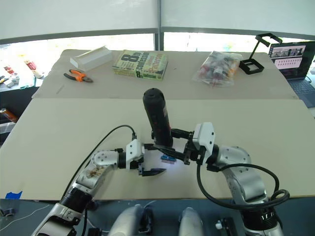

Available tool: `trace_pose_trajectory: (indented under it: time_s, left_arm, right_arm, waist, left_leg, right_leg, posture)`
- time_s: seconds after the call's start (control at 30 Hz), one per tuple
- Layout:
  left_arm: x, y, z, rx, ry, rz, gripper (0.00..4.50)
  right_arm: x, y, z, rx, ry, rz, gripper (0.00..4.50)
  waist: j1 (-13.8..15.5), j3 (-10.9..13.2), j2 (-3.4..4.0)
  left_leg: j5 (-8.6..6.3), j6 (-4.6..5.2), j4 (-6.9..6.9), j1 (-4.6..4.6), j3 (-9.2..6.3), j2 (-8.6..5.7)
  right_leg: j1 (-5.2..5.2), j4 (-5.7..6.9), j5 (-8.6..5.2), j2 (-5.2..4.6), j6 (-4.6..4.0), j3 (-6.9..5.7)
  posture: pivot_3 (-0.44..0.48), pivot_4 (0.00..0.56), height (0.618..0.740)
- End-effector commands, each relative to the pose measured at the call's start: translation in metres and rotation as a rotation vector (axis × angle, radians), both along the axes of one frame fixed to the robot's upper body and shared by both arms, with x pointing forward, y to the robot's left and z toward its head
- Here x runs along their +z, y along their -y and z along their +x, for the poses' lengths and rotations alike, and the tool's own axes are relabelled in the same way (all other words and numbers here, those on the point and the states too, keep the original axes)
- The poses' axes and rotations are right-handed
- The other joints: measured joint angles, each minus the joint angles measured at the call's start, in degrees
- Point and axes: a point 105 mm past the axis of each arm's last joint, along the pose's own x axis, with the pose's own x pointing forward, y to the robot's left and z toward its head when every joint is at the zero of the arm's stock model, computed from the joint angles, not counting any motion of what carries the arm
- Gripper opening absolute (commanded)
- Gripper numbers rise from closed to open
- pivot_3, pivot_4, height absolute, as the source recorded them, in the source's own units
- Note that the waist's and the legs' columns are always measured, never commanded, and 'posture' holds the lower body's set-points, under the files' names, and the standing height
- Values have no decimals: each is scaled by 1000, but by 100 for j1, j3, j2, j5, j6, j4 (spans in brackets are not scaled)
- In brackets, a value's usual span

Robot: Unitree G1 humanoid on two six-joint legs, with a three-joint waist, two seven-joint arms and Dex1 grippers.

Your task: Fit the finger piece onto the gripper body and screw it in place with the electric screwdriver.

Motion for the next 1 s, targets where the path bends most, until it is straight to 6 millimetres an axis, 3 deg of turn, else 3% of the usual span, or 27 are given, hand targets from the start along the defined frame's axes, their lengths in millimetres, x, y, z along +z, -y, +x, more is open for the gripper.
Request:
trace_pose_trajectory:
  time_s: [0.03,1.0]
  left_arm:
    - [-7,5,-7,-17,-23,6,4479]
    - [-9,10,-8,-23,-34,-2,4479]
  right_arm:
    - [18,3,-7,15,79,25,1907]
    - [35,3,-6,38,99,45,1907]
  waist:
    - [0,0,0]
    - [22,0,0]
  left_leg:
    - [0,0,0,0,0,0]
    - [0,1,5,-1,-1,0]
  right_leg:
    - [0,0,0,0,0,0]
    - [2,0,0,-2,0,-1]
  posture:
    - [0,150,740]
    - [0,150,740]
